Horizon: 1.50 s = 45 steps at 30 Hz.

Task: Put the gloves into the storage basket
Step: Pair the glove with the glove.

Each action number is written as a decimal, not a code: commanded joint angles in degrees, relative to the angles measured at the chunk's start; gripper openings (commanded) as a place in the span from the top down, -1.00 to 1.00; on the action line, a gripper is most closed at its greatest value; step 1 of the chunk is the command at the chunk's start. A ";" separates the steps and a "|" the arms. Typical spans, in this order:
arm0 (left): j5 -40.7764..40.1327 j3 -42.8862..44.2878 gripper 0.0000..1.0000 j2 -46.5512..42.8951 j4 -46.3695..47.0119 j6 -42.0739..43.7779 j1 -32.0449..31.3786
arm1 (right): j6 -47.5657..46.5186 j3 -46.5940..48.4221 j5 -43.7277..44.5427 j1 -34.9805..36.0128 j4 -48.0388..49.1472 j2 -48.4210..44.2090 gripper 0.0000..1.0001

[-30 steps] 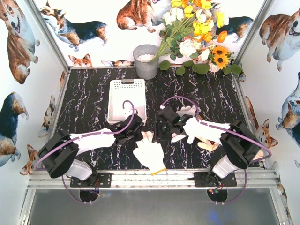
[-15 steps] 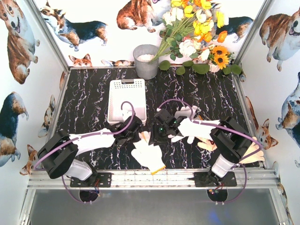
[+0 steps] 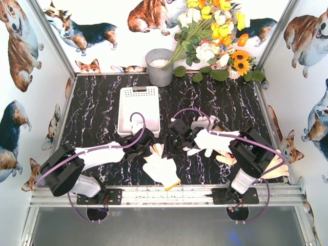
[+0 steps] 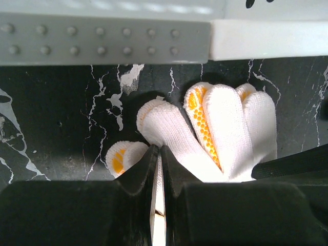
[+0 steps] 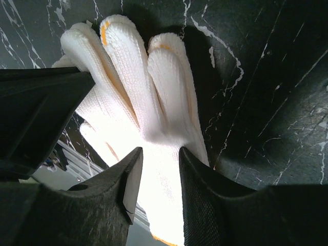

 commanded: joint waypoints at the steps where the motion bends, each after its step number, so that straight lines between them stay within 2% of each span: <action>1: 0.07 -0.74 0.97 1.34 0.36 1.51 0.85 | -0.88 0.34 1.21 0.38 -1.50 -2.10 0.22; 8: -0.56 1.99 0.36 -2.02 -2.39 4.63 0.82 | -0.93 -1.20 2.34 0.11 -4.63 -11.68 0.06; 12: -0.58 4.75 0.19 -4.29 -4.84 6.38 0.79 | 0.44 -5.70 1.99 -1.92 -3.72 -16.14 0.04; 18: 4.47 6.71 0.18 -3.44 -0.21 6.14 0.51 | 1.74 -13.16 -2.13 -7.03 0.91 -19.37 0.04; 22: 5.50 6.73 0.29 0.04 3.10 4.81 0.46 | 1.01 -13.57 -2.89 -7.35 0.63 -18.72 0.05; 28: 4.77 9.04 0.37 3.75 3.40 3.84 0.60 | 1.89 -14.58 -3.30 -7.35 2.34 -17.97 0.06; 32: 4.63 8.52 0.52 4.83 4.59 3.67 0.64 | 2.31 -14.80 -3.63 -7.35 3.21 -17.30 0.07; 45: 2.21 8.51 0.48 7.69 4.36 3.91 1.00 | 2.05 -14.27 -3.94 -7.35 3.00 -16.44 0.08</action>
